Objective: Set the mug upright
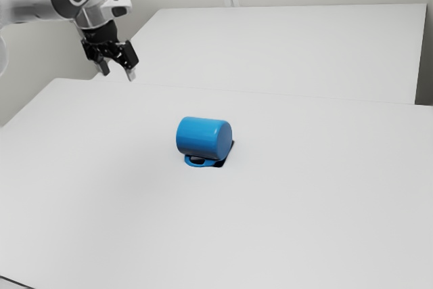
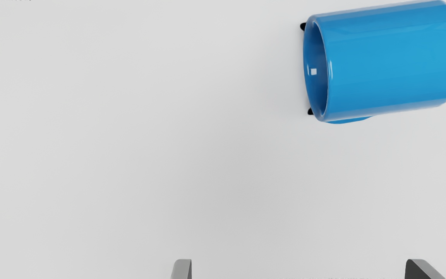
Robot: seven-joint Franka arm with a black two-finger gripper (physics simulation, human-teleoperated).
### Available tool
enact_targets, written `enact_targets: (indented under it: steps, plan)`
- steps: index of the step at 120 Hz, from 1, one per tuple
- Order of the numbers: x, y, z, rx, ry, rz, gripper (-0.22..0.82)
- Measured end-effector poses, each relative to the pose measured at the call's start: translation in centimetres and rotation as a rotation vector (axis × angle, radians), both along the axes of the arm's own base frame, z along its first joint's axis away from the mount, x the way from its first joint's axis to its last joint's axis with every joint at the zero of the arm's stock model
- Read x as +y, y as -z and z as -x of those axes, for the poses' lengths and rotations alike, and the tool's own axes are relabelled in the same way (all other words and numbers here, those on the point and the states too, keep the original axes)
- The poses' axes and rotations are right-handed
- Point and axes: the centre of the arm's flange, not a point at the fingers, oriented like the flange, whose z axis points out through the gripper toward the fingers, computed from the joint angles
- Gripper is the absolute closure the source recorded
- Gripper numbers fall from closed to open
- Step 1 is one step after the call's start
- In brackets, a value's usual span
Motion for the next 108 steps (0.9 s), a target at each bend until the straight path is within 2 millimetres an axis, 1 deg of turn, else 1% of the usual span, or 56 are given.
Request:
enact_targets:
  steps: [17, 24, 29, 34, 41, 48, 59, 68, 75, 84, 89, 104, 108]
  plan:
    - [0.1, 0.9, 0.7, 0.002, 0.007, 0.051, 0.00]
    - [0.3, 2.1, 1.9, 0.017, -0.007, 0.114, 0.00]
    - [0.8, 3.1, 2.9, 0.027, -0.027, 0.166, 0.00]
    - [1.4, 4.0, 3.5, 0.036, -0.051, 0.214, 0.00]
    - [2.4, 5.8, 3.4, 0.059, -0.093, 0.288, 0.00]
    - [3.0, 8.2, 3.0, 0.088, -0.123, 0.373, 0.00]
    - [2.7, 11.9, 3.6, 0.141, -0.146, 0.493, 0.00]
    - [2.5, 14.4, 4.2, 0.167, -0.155, 0.566, 0.00]
    - [2.5, 16.1, 4.2, 0.177, -0.160, 0.608, 0.00]
    - [2.4, 17.6, 3.9, 0.178, -0.157, 0.646, 0.00]
    - [2.7, 18.3, 3.8, 0.171, -0.160, 0.662, 0.00]
    - [4.2, 18.8, 3.4, 0.117, -0.160, 0.681, 0.00]
    - [4.7, 19.3, 3.2, 0.108, -0.163, 0.681, 0.00]
